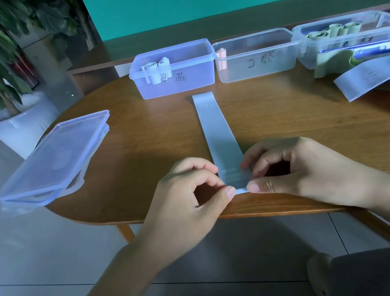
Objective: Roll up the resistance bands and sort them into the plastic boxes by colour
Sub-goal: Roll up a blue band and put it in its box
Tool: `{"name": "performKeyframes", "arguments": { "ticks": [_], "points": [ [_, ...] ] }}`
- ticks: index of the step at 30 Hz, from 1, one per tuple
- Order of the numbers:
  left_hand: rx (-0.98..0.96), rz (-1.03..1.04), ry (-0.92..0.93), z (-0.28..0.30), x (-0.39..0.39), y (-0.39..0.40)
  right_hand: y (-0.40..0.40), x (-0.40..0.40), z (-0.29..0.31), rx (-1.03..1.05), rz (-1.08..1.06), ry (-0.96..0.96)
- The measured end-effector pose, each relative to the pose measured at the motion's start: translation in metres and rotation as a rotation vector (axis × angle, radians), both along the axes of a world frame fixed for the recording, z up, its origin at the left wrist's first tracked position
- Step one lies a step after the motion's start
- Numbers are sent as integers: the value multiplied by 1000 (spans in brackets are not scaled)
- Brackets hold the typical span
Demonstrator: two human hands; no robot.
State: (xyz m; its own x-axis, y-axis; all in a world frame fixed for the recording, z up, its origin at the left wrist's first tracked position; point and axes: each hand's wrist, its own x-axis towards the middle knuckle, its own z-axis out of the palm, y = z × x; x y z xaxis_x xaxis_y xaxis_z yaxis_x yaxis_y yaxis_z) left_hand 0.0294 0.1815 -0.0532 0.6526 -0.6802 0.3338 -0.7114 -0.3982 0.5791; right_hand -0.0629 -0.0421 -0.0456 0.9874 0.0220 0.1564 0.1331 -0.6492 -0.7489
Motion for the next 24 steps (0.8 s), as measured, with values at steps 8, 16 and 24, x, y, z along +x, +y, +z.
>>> {"name": "performKeyframes", "arguments": {
  "ticks": [8, 16, 24],
  "points": [
    [145, -6, 134, 9, 2, -6, -1, 7, 5, -34, -71, 121],
    [98, -26, 160, 9, 6, -9, -1, 11, 0, 15, -30, 64],
    [95, -82, -45, 1, 5, -6, -2, 3, -3, -130, 129, -38]
  ]
}}
